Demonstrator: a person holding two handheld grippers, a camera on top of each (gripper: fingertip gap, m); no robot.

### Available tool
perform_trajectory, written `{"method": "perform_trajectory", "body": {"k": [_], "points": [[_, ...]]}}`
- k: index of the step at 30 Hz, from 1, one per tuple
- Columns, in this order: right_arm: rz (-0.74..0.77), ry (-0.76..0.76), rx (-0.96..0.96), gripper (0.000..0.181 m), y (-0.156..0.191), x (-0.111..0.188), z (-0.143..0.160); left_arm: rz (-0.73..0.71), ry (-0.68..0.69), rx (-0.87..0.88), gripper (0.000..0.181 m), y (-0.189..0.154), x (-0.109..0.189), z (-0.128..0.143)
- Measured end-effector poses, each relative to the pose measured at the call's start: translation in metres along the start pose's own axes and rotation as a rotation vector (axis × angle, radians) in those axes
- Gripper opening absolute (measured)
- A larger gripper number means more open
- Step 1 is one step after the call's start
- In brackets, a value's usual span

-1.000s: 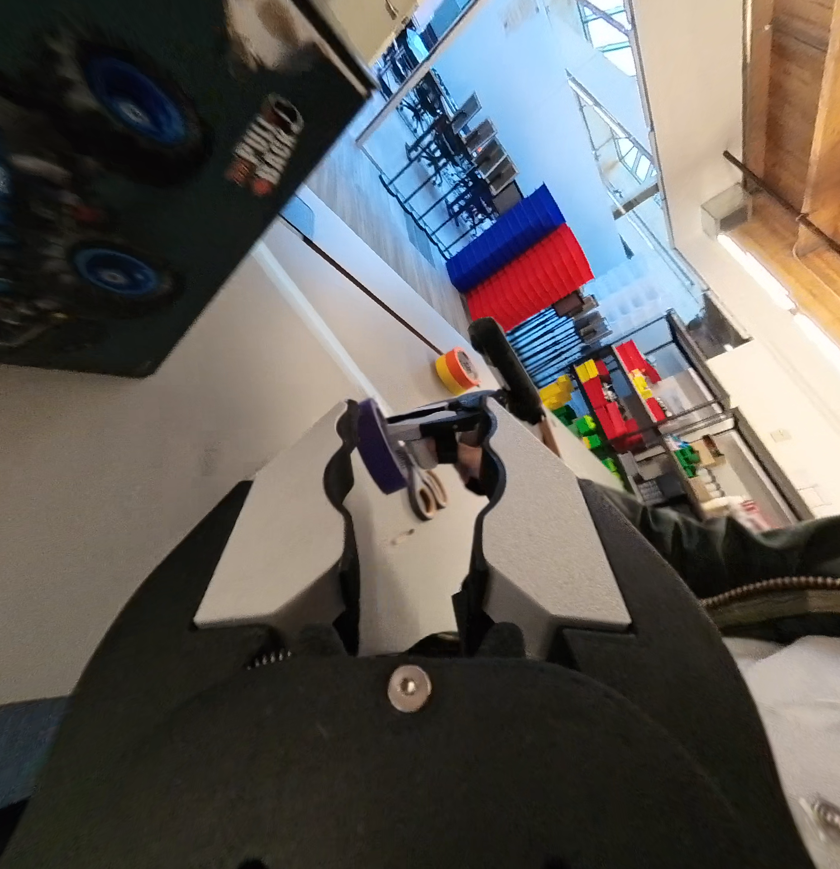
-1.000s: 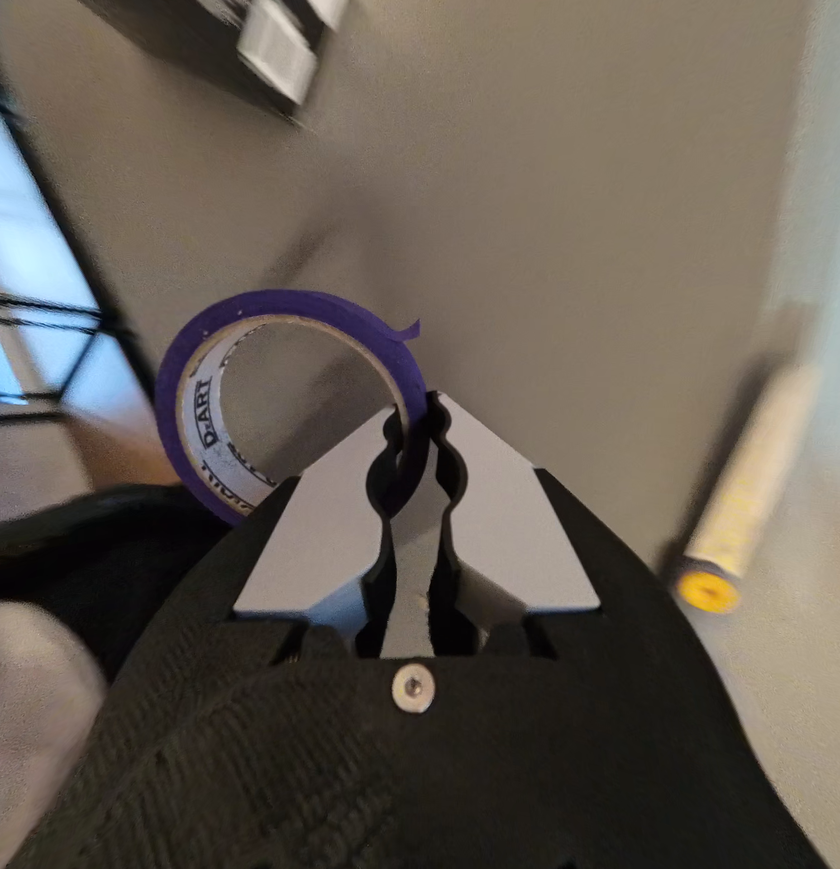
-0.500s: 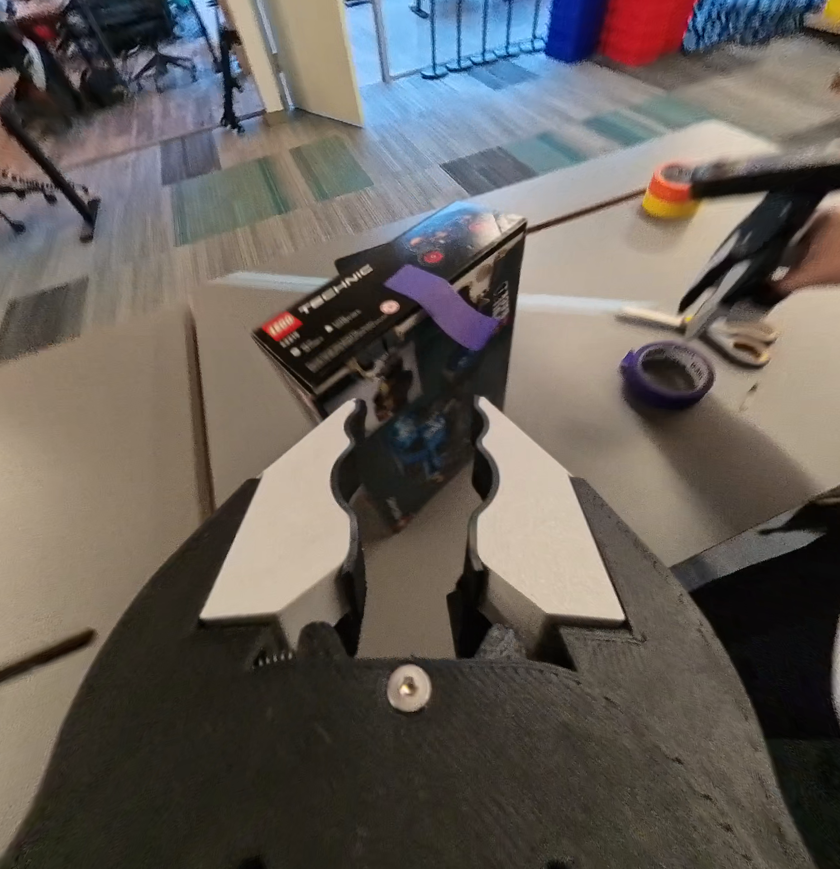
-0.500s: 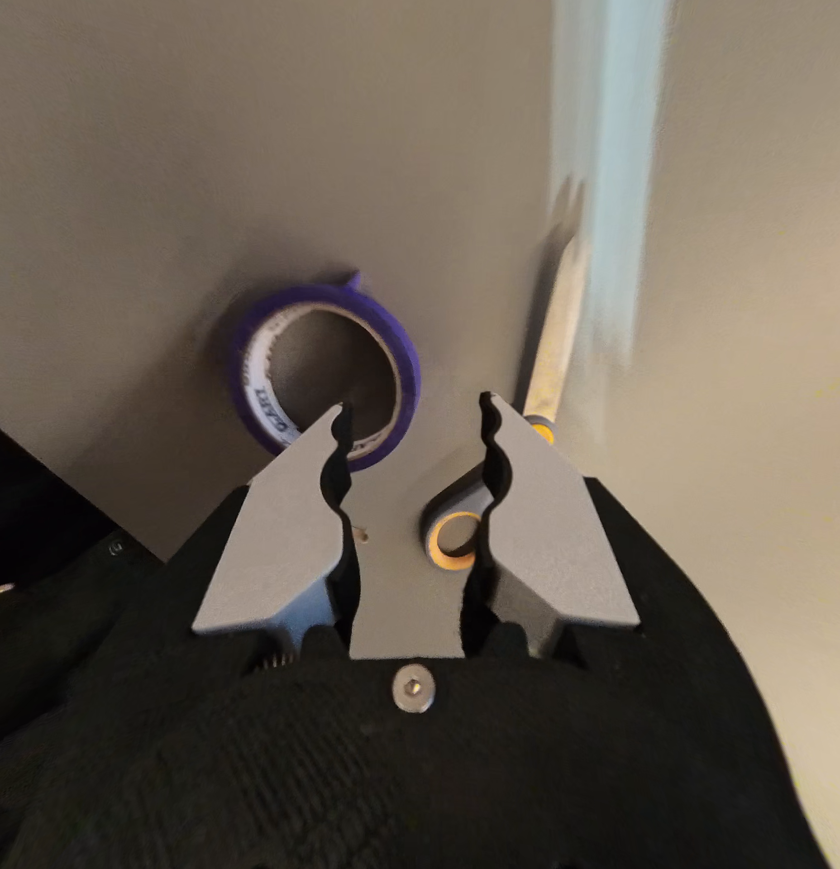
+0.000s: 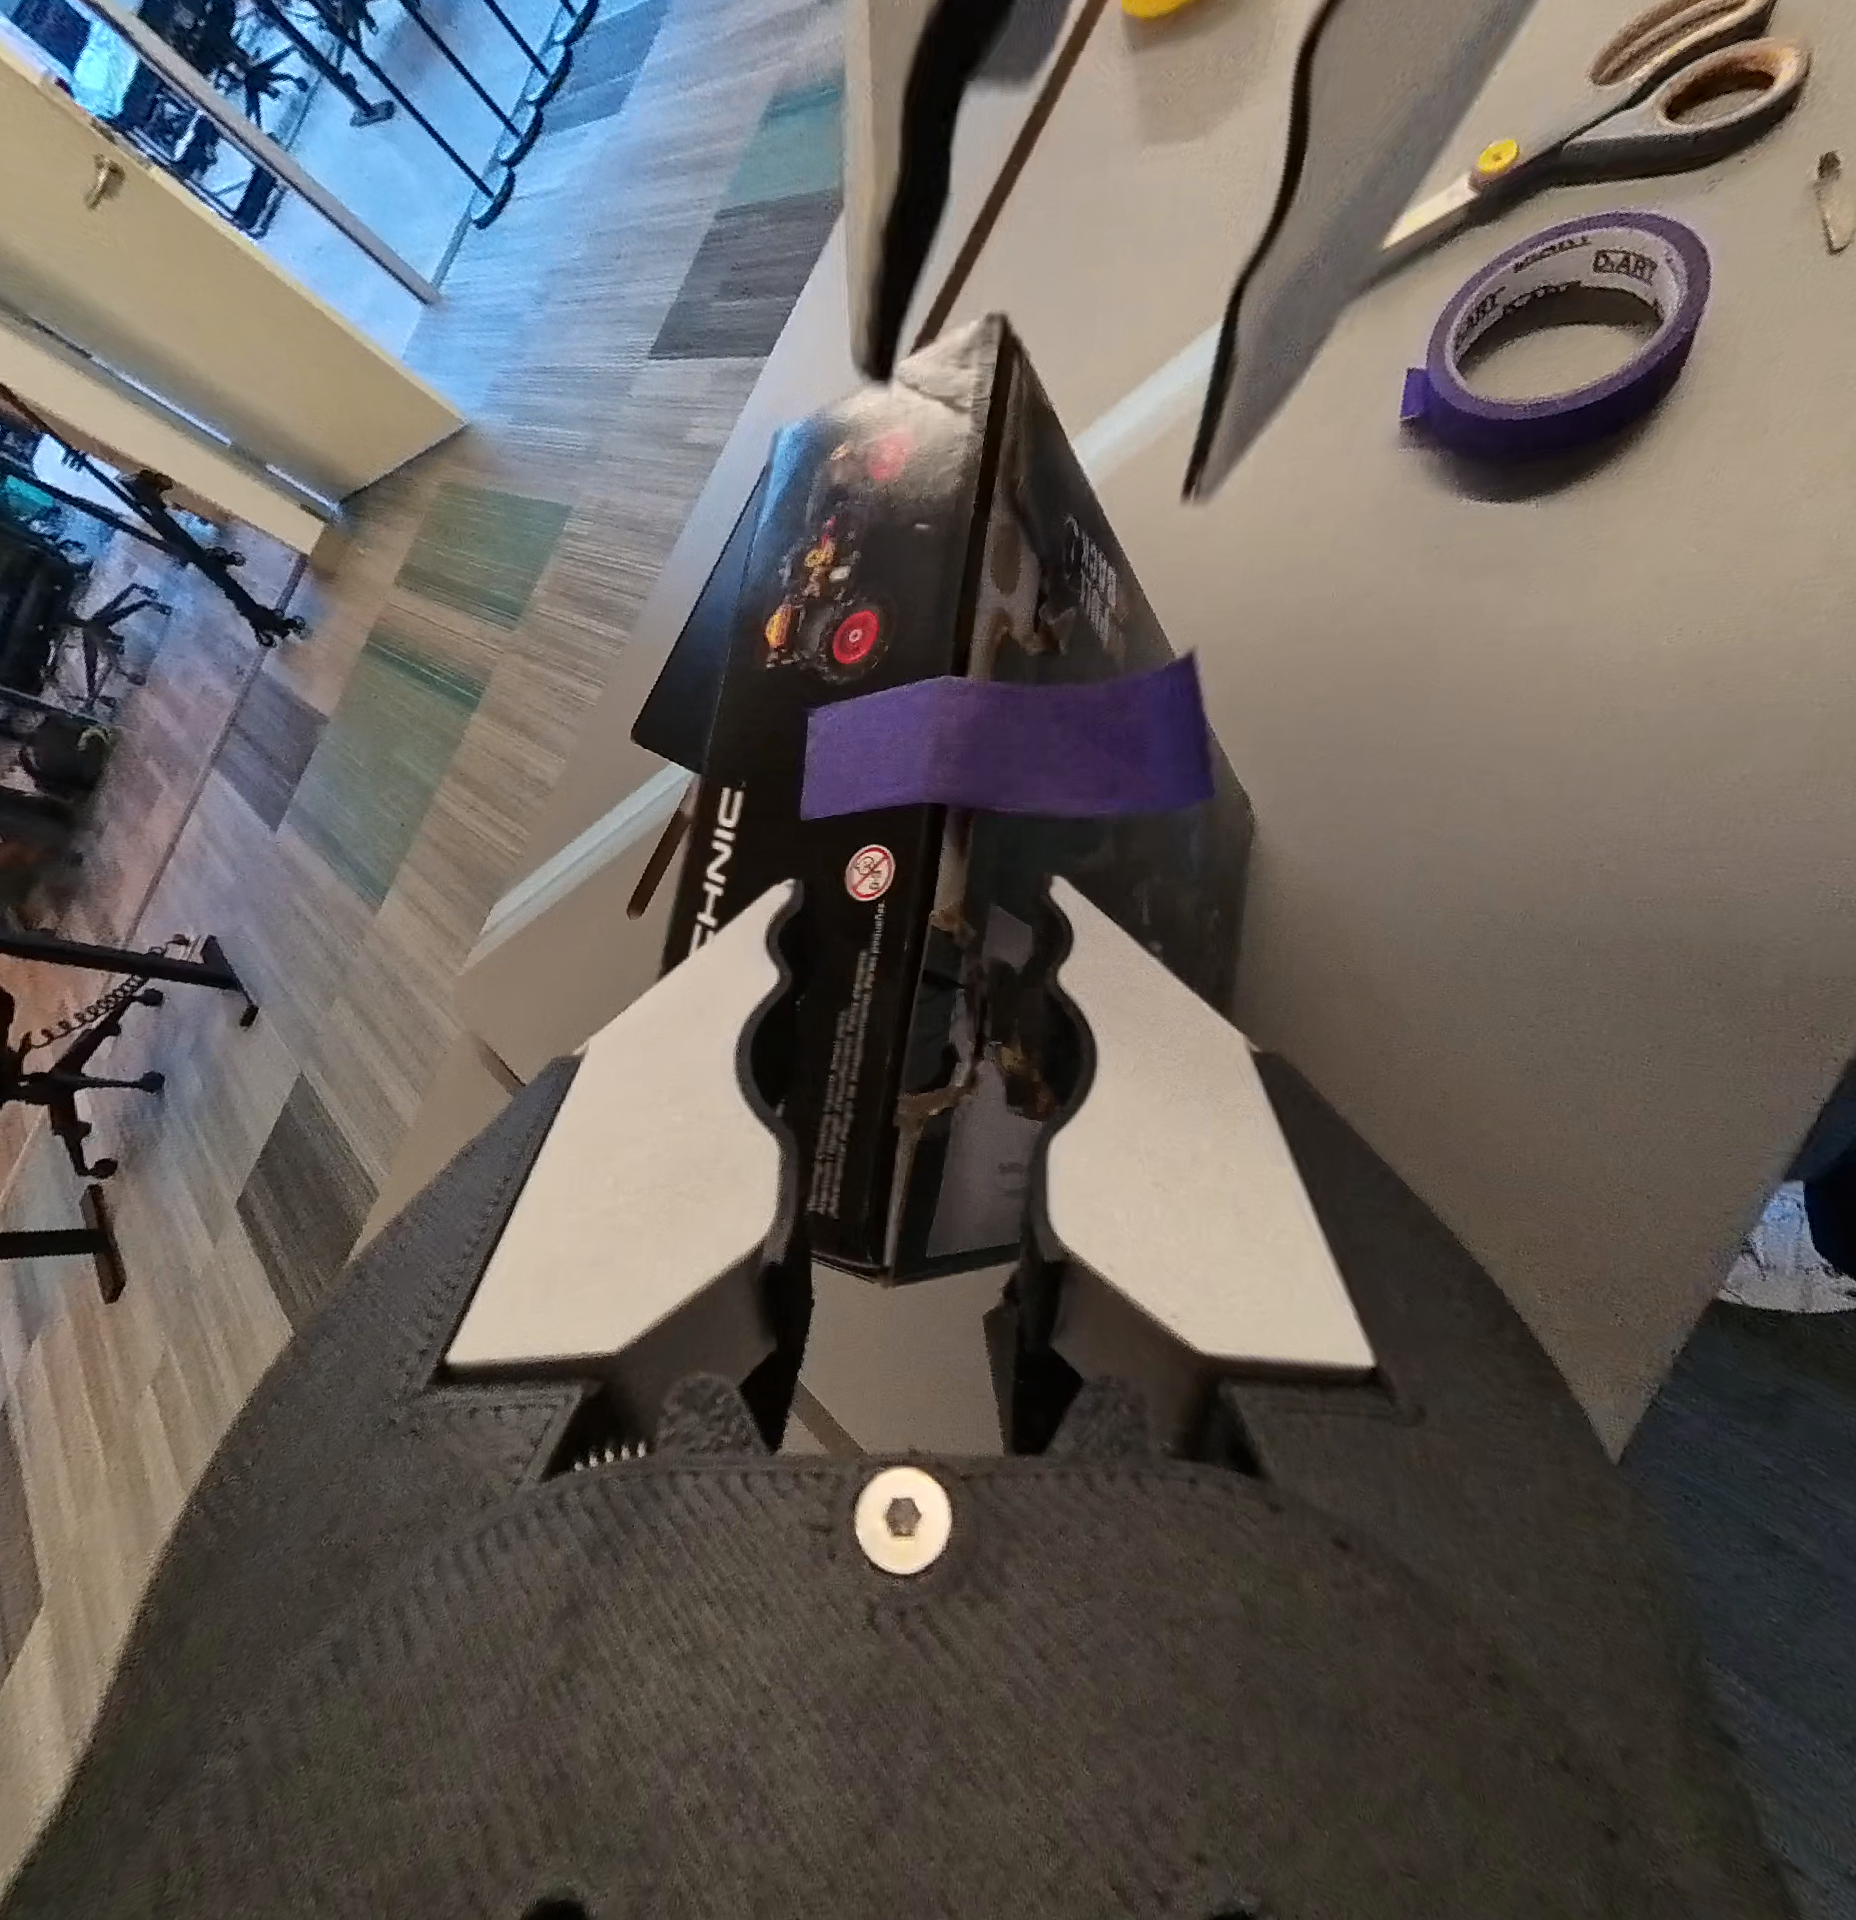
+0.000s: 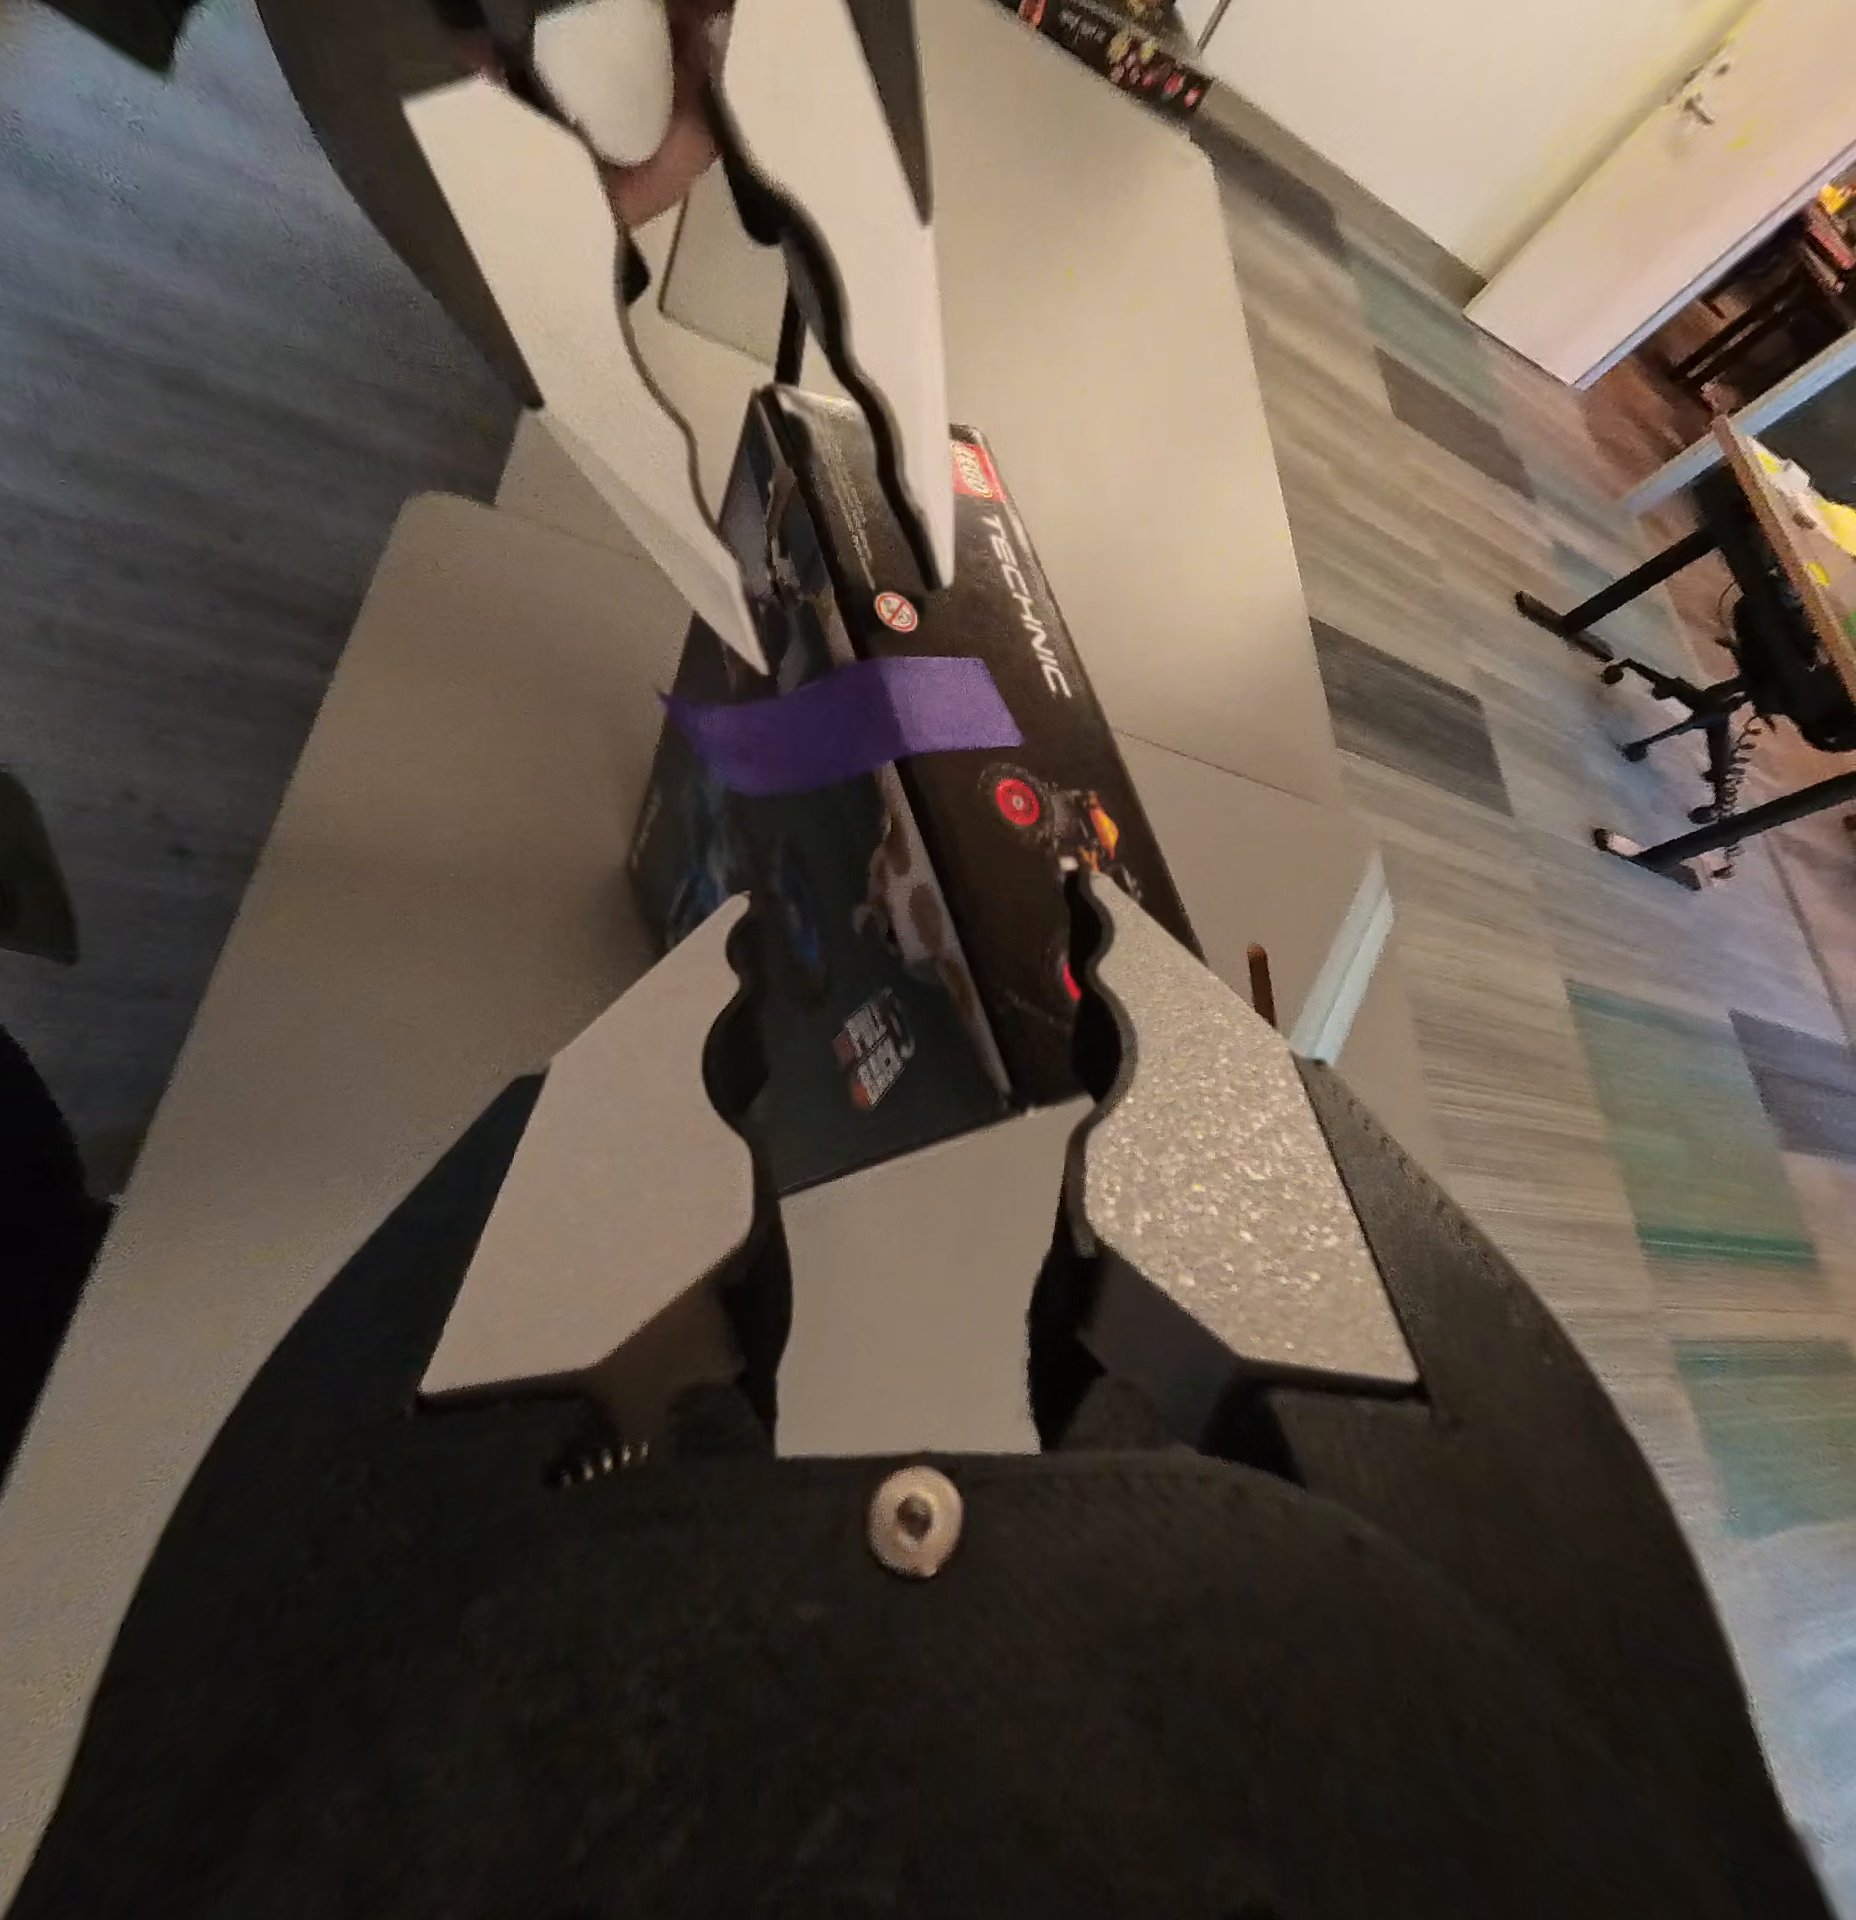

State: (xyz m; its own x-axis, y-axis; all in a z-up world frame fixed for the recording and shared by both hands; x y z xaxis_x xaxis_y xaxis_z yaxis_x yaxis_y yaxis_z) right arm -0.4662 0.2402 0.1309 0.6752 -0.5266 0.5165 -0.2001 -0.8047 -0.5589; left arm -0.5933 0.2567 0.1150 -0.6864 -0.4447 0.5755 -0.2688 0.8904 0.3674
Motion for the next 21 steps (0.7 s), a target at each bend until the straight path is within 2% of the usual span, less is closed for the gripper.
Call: {"method": "perform_trajectory", "body": {"k": [3, 7, 10, 12, 17, 21], "points": [[-0.033, 0.027, 0.018, 0.056, -0.004, -0.021, -0.003, 0.019, -0.023, 0.010, 0.029, 0.002, -0.001, -0.001], [-0.106, 0.077, 0.028, 0.051, -0.002, -0.037, 0.001, 0.015, -0.056, -0.003, 0.023, 0.003, -0.002, 0.002], [-0.073, 0.070, 0.068, 0.032, -0.007, -0.039, 0.002, 0.028, -0.091, 0.069, 0.022, 0.003, -0.001, 0.004], [-0.084, 0.046, 0.003, 0.032, -0.008, -0.039, 0.003, -0.001, -0.103, 0.026, 0.020, 0.002, -0.002, 0.005], [-0.058, 0.036, 0.055, 0.031, -0.005, -0.039, 0.005, -0.014, -0.099, 0.033, 0.021, 0.001, -0.002, 0.004], [-0.085, 0.045, 0.030, 0.031, -0.006, -0.039, 0.004, 0.042, -0.085, 0.125, 0.019, 0.003, 0.001, 0.001]]}}
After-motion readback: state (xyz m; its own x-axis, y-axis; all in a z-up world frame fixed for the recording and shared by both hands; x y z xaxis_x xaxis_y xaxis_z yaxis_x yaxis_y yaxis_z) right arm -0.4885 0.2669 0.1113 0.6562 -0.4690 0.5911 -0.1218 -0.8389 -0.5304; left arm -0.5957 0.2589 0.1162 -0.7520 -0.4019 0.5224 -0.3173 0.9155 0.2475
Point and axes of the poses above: each gripper's, where its closed fingertips meet, x back along the fingers, z out of its underside, y = z × x across the jaws, the point moved 5 cm from there along x, back along the fingers, and after that the axes turned 11 degrees about x, right-handed, at the moved point
